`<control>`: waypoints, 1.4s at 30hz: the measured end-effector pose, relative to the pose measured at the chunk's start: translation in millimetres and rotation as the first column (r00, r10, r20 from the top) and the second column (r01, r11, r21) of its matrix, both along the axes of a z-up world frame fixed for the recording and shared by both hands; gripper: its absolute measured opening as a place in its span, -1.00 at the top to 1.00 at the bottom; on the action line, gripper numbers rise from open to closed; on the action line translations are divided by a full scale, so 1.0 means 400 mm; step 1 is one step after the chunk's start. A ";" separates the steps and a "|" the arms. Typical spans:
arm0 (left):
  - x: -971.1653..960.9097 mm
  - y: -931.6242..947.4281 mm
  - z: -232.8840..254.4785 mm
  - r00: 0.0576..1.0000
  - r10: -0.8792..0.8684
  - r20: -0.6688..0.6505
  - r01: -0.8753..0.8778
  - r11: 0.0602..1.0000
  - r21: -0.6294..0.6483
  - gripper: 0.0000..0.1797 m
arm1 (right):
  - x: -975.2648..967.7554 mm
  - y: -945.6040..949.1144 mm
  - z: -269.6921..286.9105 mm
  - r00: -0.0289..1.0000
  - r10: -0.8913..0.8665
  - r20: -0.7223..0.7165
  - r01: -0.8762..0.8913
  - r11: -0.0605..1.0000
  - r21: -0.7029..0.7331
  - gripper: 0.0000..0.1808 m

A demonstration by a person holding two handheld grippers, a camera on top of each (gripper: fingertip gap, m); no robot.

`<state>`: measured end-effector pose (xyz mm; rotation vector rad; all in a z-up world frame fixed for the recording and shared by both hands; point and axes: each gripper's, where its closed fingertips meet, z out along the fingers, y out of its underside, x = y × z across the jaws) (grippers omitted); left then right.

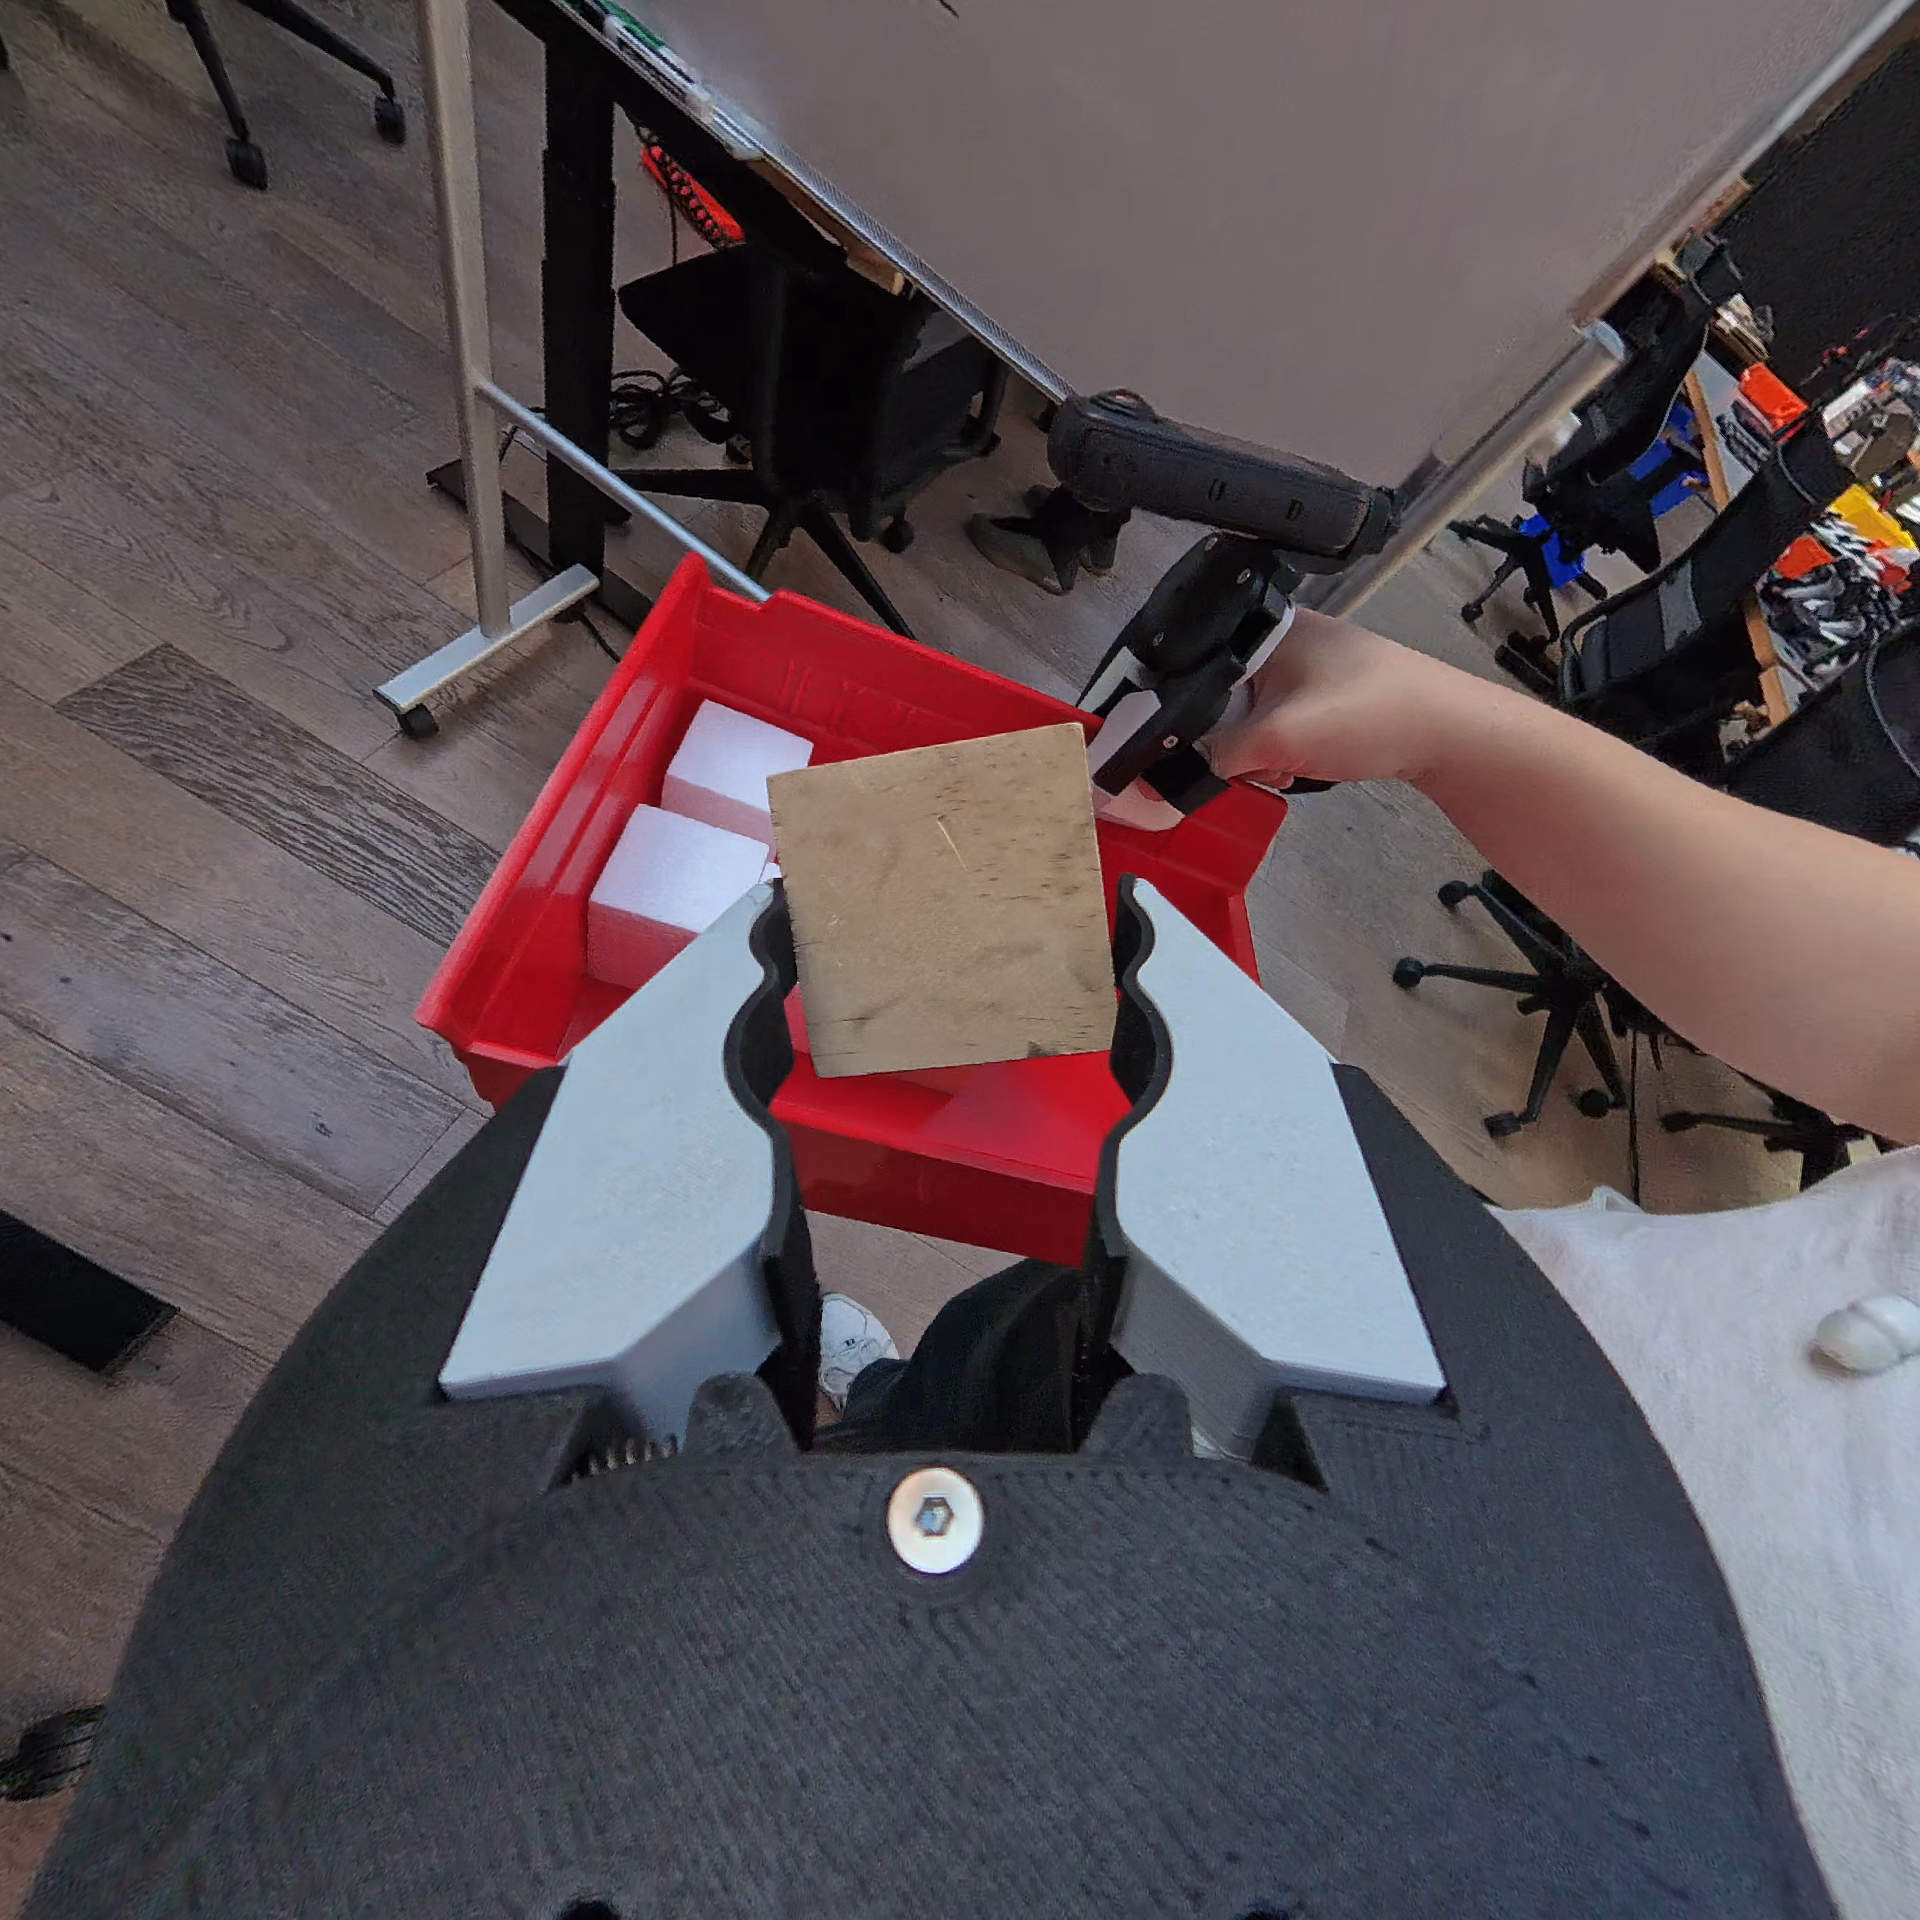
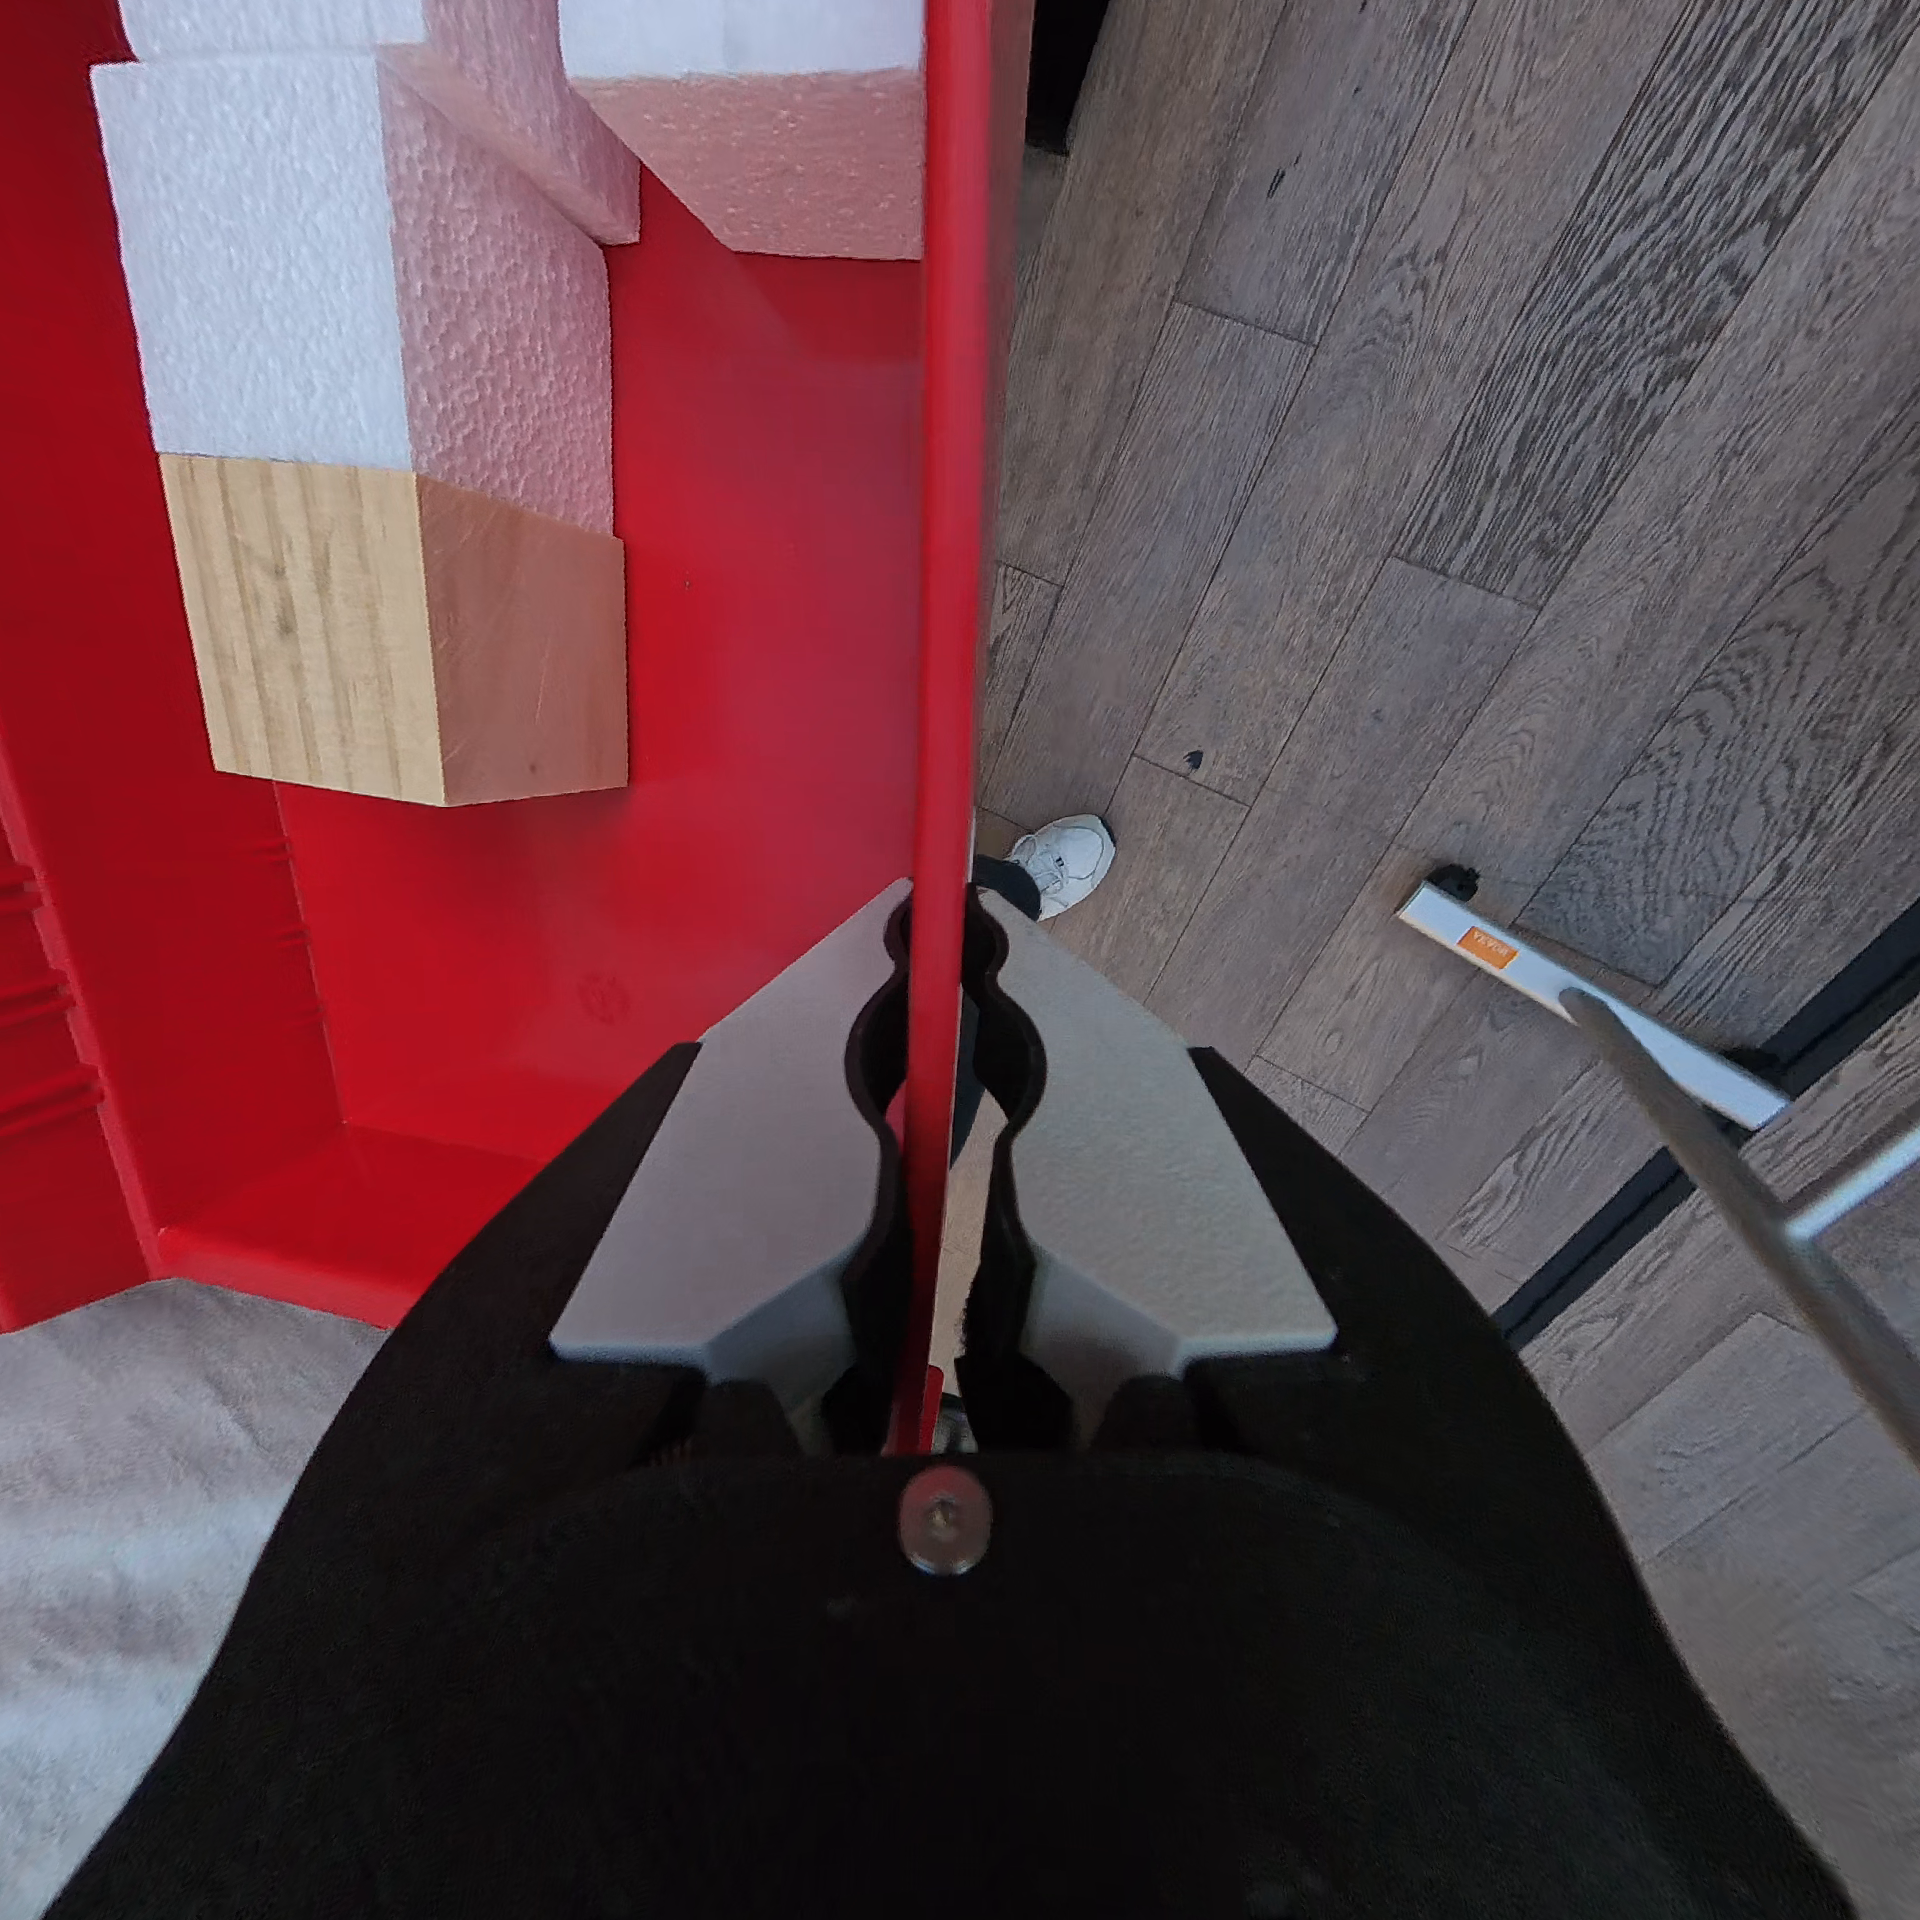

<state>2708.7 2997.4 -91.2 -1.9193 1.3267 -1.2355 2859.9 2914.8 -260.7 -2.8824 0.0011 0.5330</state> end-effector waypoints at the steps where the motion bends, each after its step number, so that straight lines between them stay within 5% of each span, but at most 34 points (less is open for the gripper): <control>1: 0.031 0.078 -0.005 1.000 0.018 -0.003 -0.018 1.000 -0.012 0.33 | 0.042 0.091 0.005 1.000 0.022 0.004 -0.022 1.000 -0.009 0.97; 7: 0.216 0.586 -0.025 0.990 0.137 0.027 -0.137 0.991 -0.009 0.33 | 0.270 0.666 -0.014 0.991 0.133 0.005 -0.133 0.991 0.022 0.96; 24: 1.200 1.916 0.050 0.999 -0.034 0.002 0.034 0.995 0.094 0.33 | 1.117 1.912 -0.001 0.999 0.022 -0.030 -0.020 0.997 0.071 0.97; 28: 1.489 2.156 0.061 0.998 -0.057 0.036 0.056 0.998 0.034 0.33 | 1.411 2.152 0.039 1.000 0.000 -0.002 0.000 0.997 0.071 0.97; 36: 2.093 2.585 0.125 0.981 -0.182 0.073 0.179 0.983 0.049 0.33 | 2.055 2.523 0.102 0.989 -0.147 0.024 0.145 0.987 0.069 0.96; 42: 2.666 2.801 0.203 0.881 -0.464 0.090 0.451 0.883 0.133 0.33 | 2.547 2.692 0.125 0.922 -0.386 0.030 0.378 0.913 0.152 0.96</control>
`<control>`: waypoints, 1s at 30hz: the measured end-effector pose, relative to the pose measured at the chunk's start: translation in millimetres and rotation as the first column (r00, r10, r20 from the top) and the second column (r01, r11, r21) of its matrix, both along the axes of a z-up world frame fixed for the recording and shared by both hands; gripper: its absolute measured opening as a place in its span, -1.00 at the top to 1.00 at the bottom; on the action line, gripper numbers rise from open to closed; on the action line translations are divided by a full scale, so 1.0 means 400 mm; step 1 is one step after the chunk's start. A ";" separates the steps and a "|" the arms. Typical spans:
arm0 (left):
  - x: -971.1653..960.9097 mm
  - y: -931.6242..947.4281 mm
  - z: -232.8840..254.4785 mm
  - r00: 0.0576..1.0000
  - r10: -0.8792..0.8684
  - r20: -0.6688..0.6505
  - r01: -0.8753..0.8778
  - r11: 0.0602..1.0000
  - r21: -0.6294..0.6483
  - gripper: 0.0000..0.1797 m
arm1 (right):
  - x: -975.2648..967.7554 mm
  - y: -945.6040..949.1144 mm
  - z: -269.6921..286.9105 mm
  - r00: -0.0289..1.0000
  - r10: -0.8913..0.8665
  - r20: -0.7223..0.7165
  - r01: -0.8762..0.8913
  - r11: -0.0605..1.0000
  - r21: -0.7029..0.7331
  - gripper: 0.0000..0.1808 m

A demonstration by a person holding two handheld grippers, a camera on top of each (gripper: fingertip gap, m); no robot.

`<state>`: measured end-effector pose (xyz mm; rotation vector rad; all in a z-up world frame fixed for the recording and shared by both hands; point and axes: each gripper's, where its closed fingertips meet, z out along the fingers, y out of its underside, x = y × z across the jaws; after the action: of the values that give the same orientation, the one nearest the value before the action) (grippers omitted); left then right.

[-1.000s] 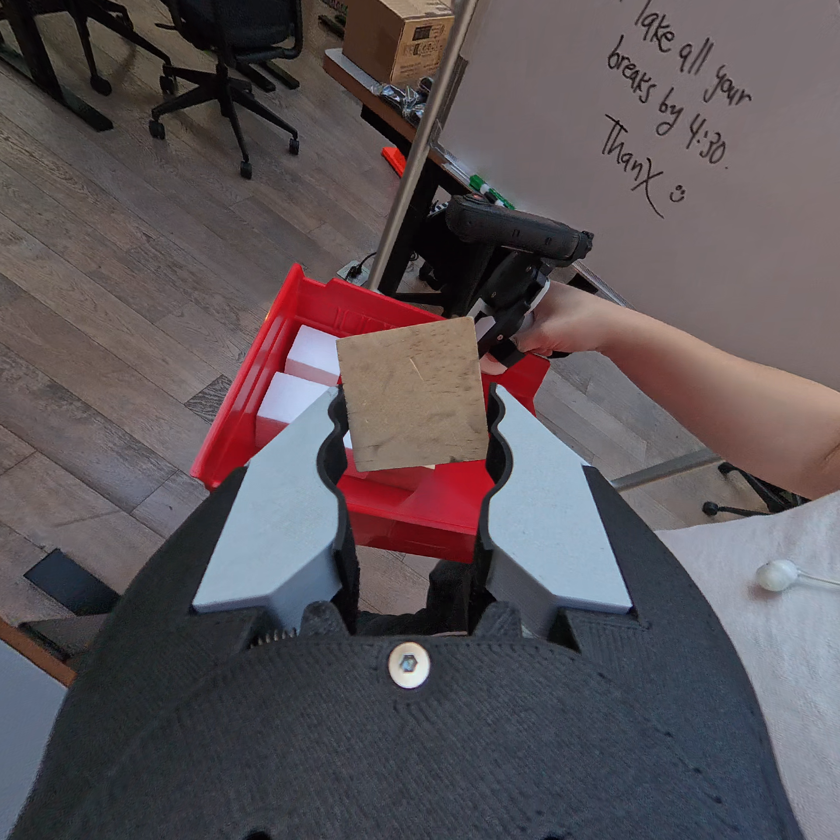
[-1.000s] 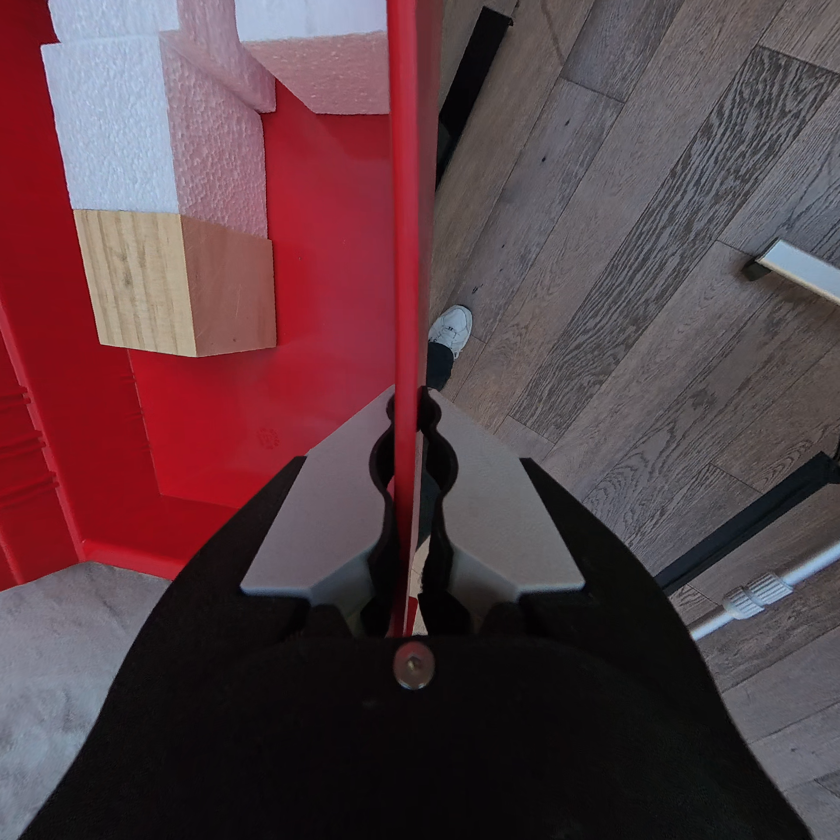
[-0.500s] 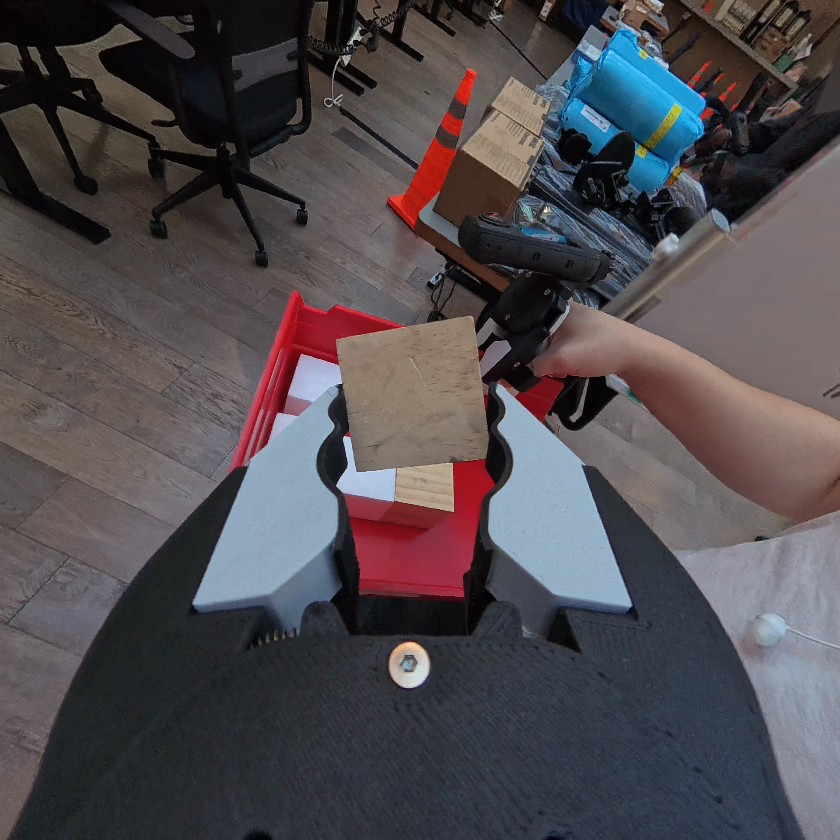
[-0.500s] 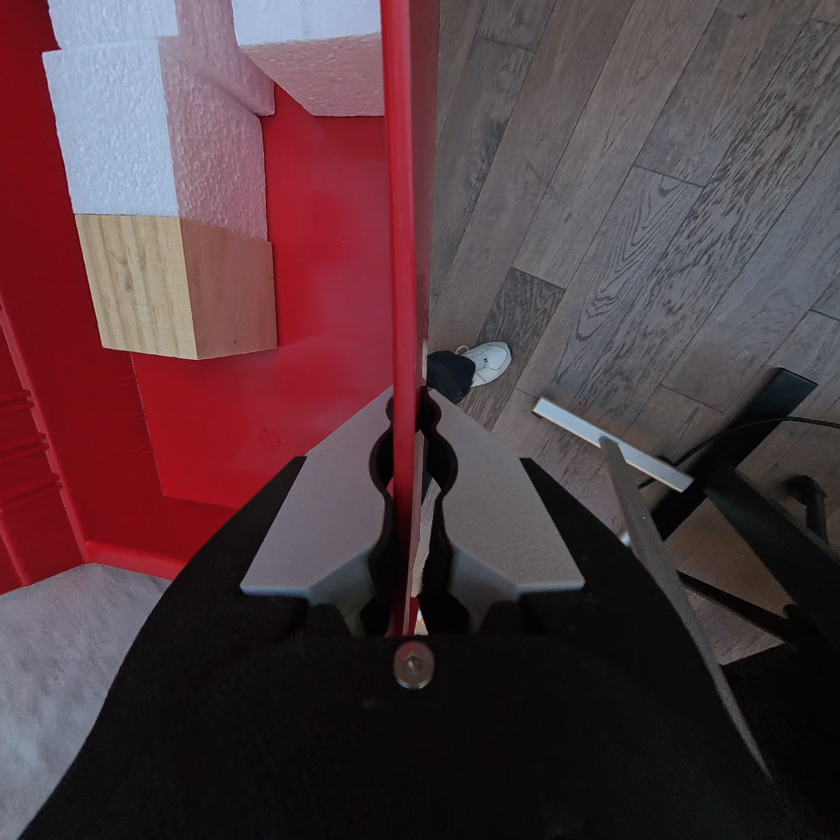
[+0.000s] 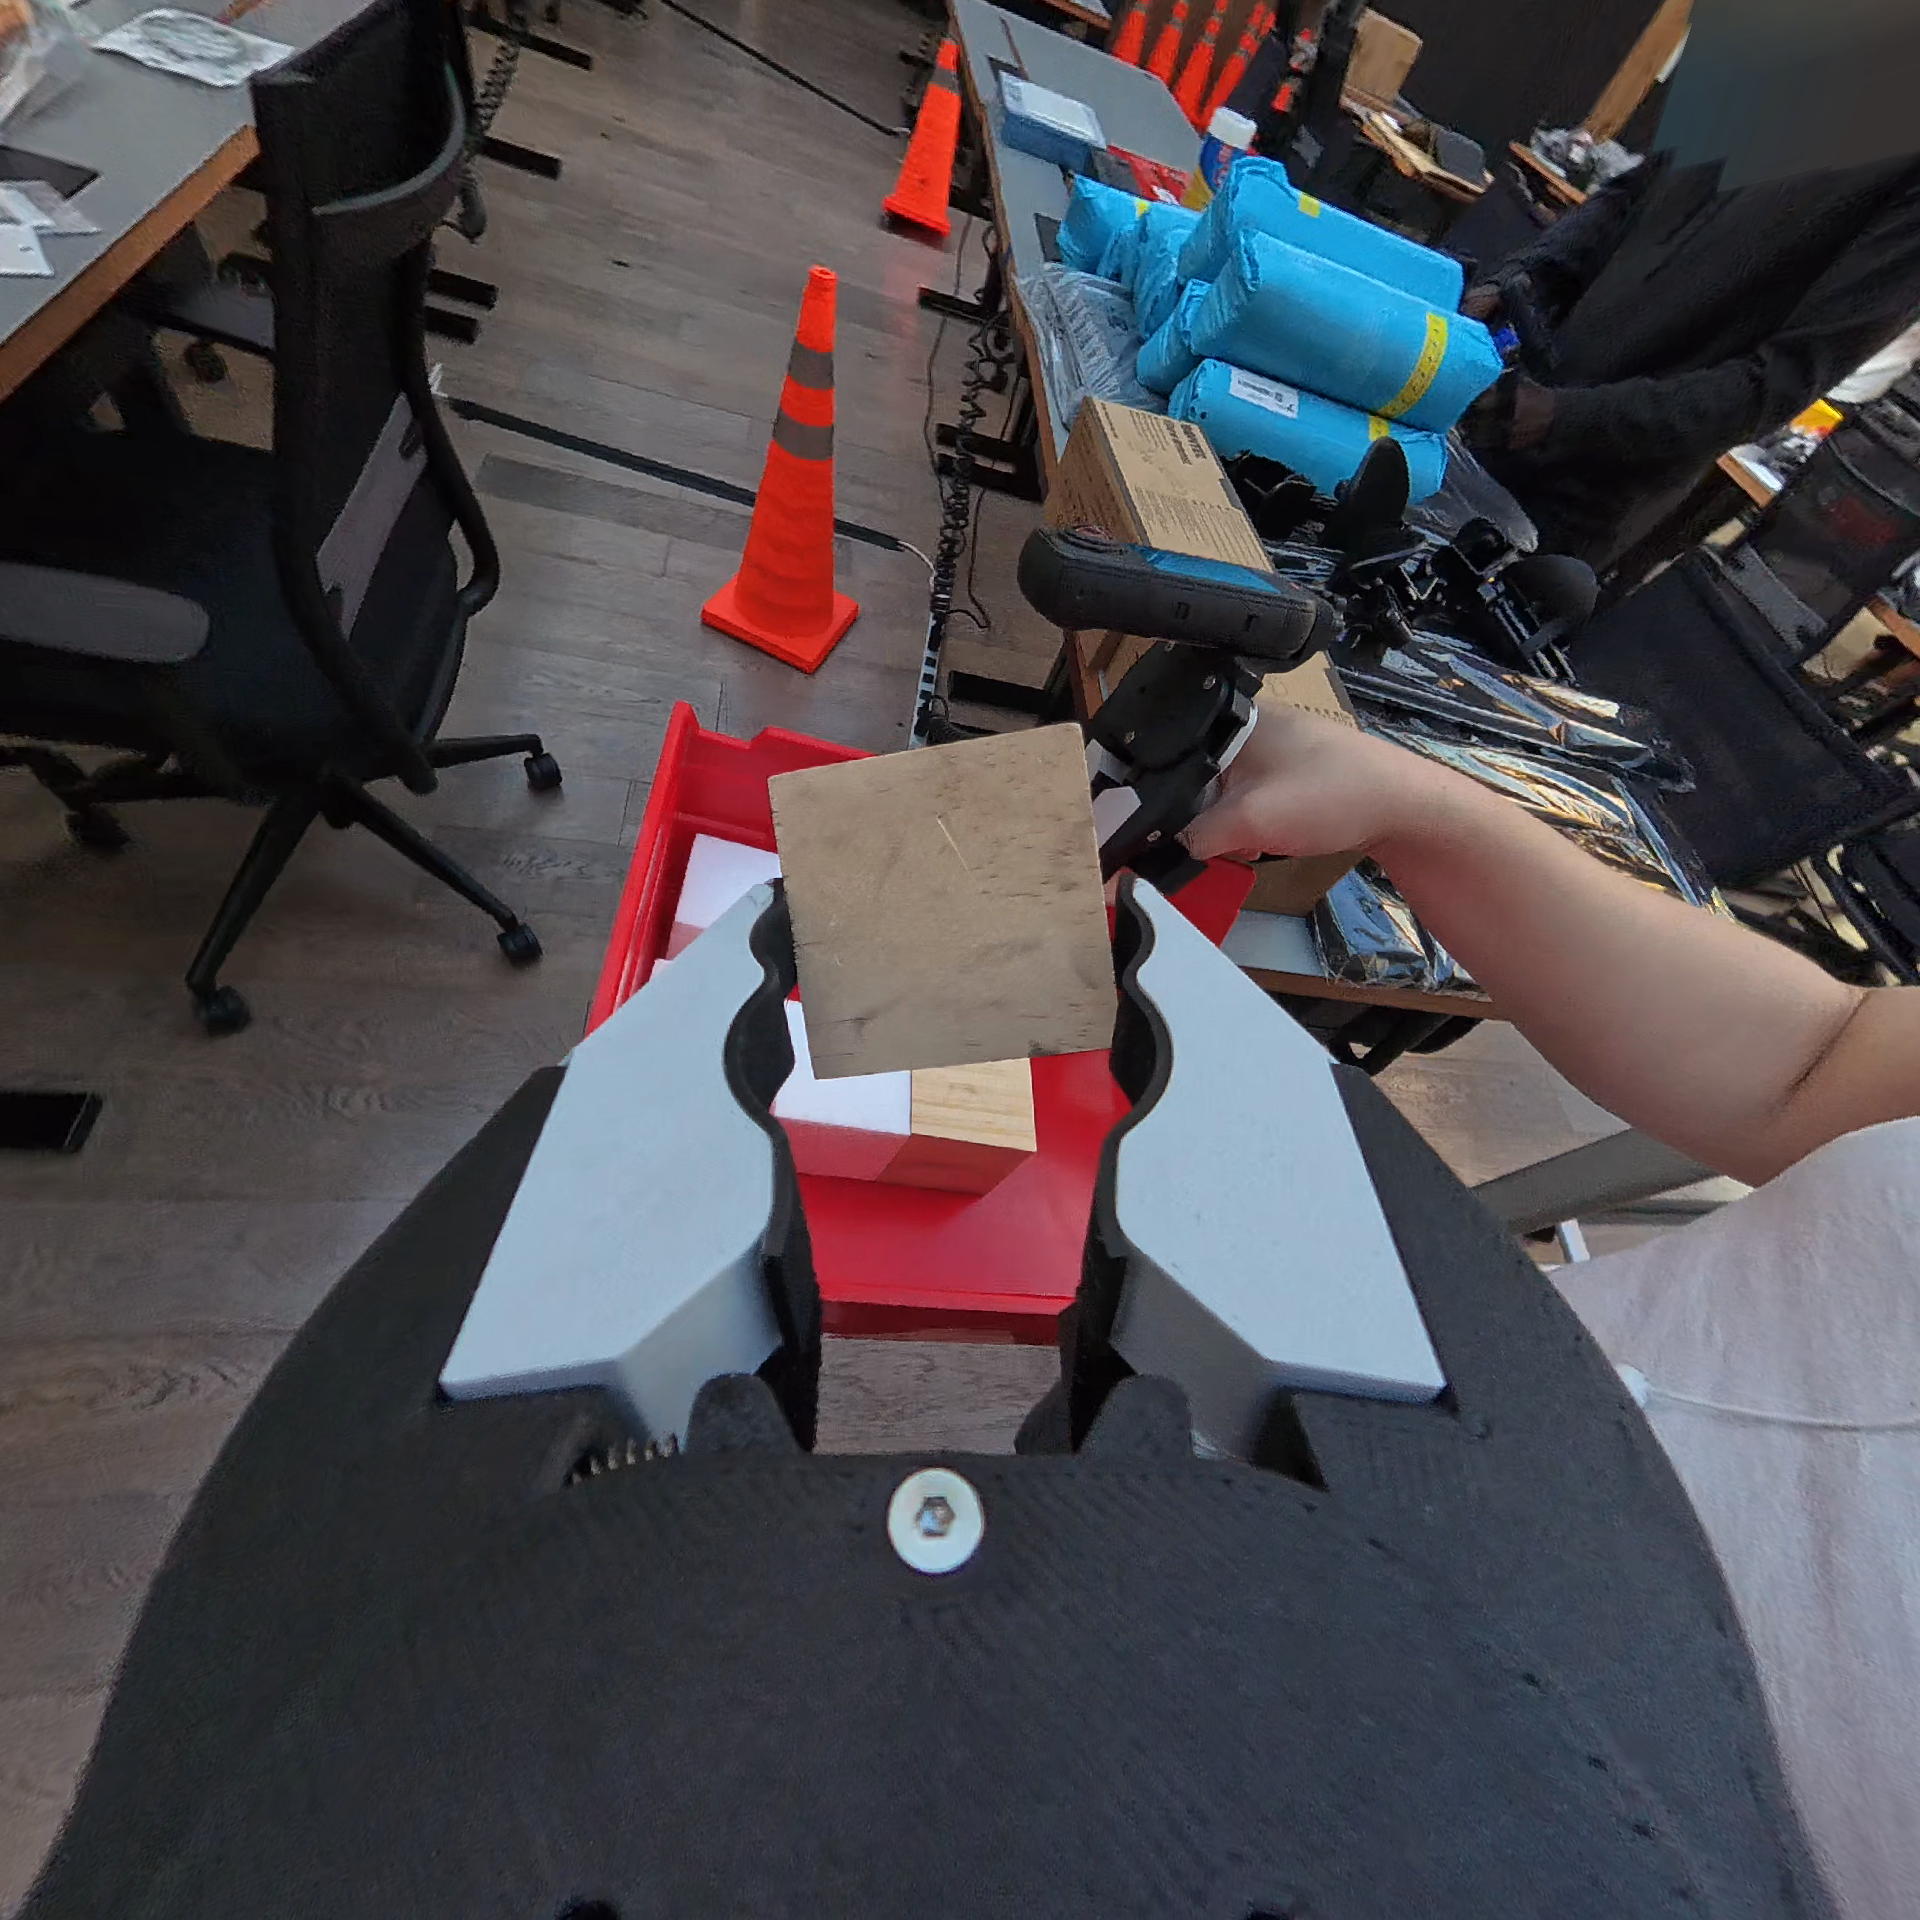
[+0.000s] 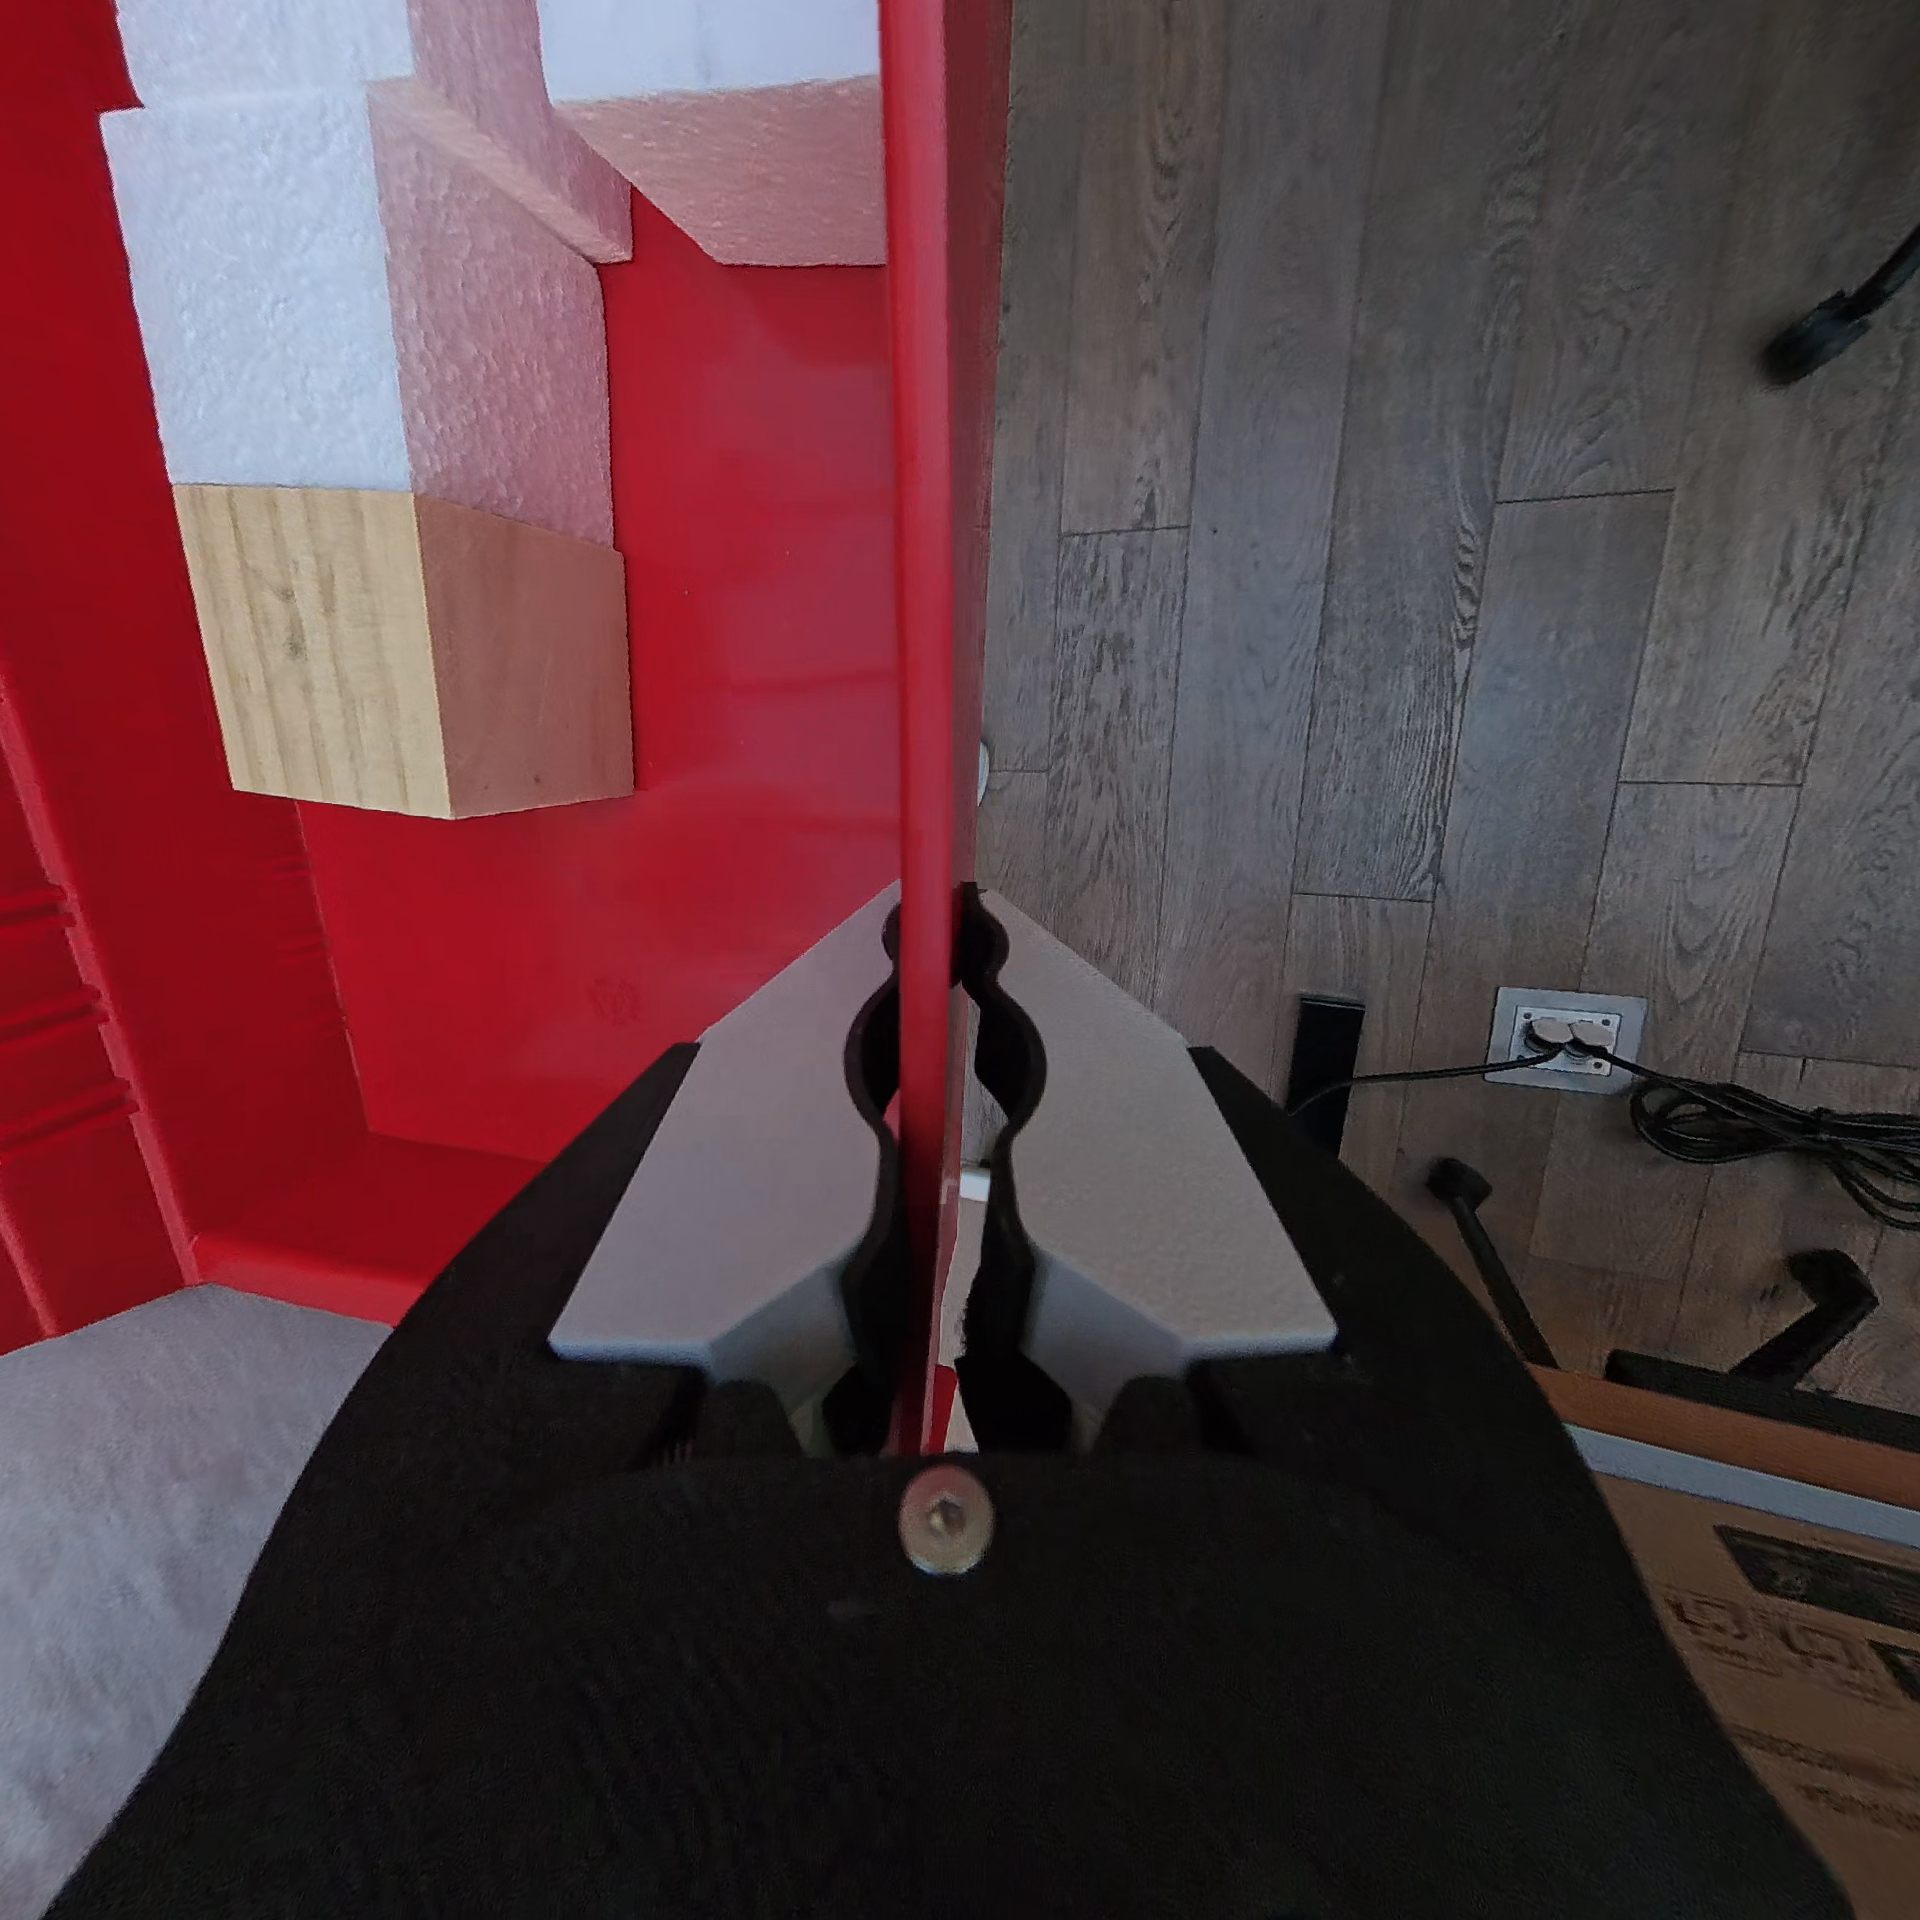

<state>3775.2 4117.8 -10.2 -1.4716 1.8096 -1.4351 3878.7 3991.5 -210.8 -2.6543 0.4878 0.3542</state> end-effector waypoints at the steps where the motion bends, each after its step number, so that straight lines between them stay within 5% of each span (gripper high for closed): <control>1: 0.103 0.021 0.021 0.999 -0.047 -0.001 0.047 0.999 0.009 0.33 | 0.075 0.009 0.007 0.999 -0.044 -0.009 0.044 0.999 0.005 0.96; 12: 1.191 -0.069 0.178 0.905 -0.418 0.081 0.403 0.902 0.157 0.33 | 0.958 -0.187 0.140 0.918 -0.395 0.020 0.396 0.918 -0.021 0.96; 19: 1.769 -0.094 0.170 0.876 -0.479 0.048 0.480 0.877 -0.008 0.33 | 1.493 -0.368 0.178 0.855 -0.518 0.001 0.516 0.851 -0.091 0.97; 30: 2.738 0.019 0.152 0.913 -0.404 0.051 0.405 0.914 -0.023 0.33 | 2.368 -0.433 0.137 0.781 -0.625 0.007 0.624 0.779 -0.065 0.97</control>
<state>4870.5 4125.2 50.7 -1.1050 2.1608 -1.6779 4826.0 3818.2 -155.9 -2.3591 1.3554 0.1472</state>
